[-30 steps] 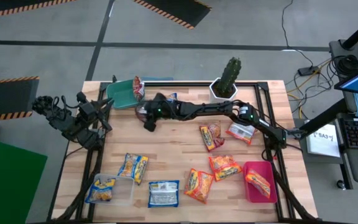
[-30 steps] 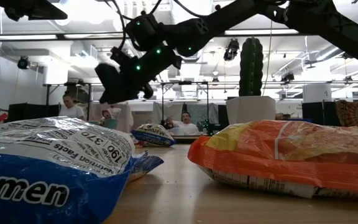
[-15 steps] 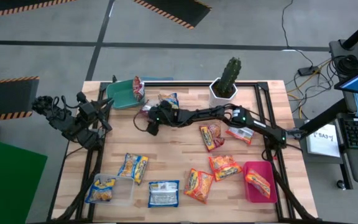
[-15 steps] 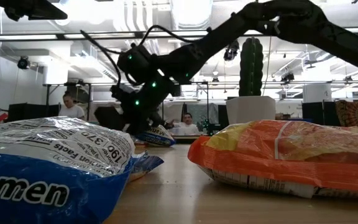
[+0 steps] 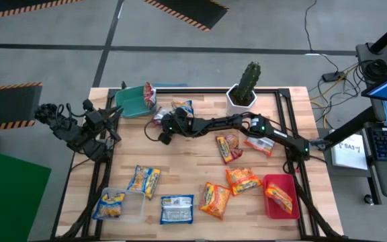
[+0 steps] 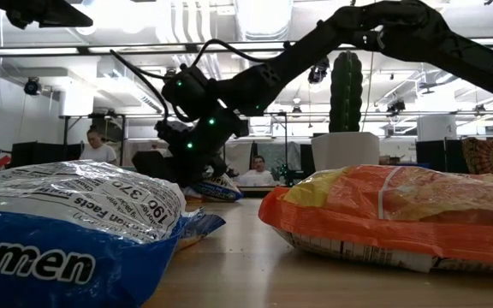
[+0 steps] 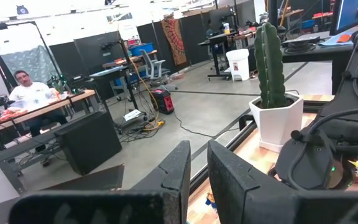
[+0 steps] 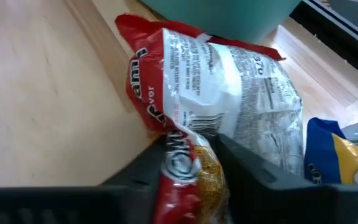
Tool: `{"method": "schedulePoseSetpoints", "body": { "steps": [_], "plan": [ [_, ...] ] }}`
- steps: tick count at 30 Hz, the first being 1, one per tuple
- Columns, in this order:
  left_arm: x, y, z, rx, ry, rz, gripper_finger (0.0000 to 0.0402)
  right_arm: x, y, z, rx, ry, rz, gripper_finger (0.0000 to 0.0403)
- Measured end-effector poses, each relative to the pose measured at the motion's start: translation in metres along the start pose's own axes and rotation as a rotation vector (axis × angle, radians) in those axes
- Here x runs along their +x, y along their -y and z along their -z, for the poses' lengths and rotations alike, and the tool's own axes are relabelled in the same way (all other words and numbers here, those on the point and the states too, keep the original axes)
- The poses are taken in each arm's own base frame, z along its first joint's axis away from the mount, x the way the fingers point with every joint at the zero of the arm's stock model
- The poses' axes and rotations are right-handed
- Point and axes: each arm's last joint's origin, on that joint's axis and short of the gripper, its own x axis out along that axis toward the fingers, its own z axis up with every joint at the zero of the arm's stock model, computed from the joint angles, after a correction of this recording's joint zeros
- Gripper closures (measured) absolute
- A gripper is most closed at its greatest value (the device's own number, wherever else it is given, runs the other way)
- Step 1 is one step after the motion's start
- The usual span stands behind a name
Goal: Sort Maruchan noodles
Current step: Put the left red noodle pack into the green bin
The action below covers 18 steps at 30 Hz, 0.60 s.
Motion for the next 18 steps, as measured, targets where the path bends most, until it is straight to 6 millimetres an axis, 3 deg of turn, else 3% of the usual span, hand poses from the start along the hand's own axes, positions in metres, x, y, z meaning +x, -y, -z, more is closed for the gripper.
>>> {"method": "schedulePoseSetpoints", "body": {
  "steps": [4, 10, 18],
  "plan": [
    [0.000, 0.000, 0.000, 0.000, 0.000, 0.000, 0.0365, -0.001, -0.001, -0.002, 0.018, 0.000, -0.026, 0.0376],
    [0.000, 0.000, 0.000, 0.000, 0.000, 0.000, 0.0365, -0.017, 0.000, -0.021, 0.095, 0.027, -0.071, 0.0378],
    [0.000, 0.000, 0.000, 0.001, 0.000, 0.000, 0.0365, -0.031, 0.006, -0.055, 0.286, 0.082, -0.351, 0.0380]
  ]
}}
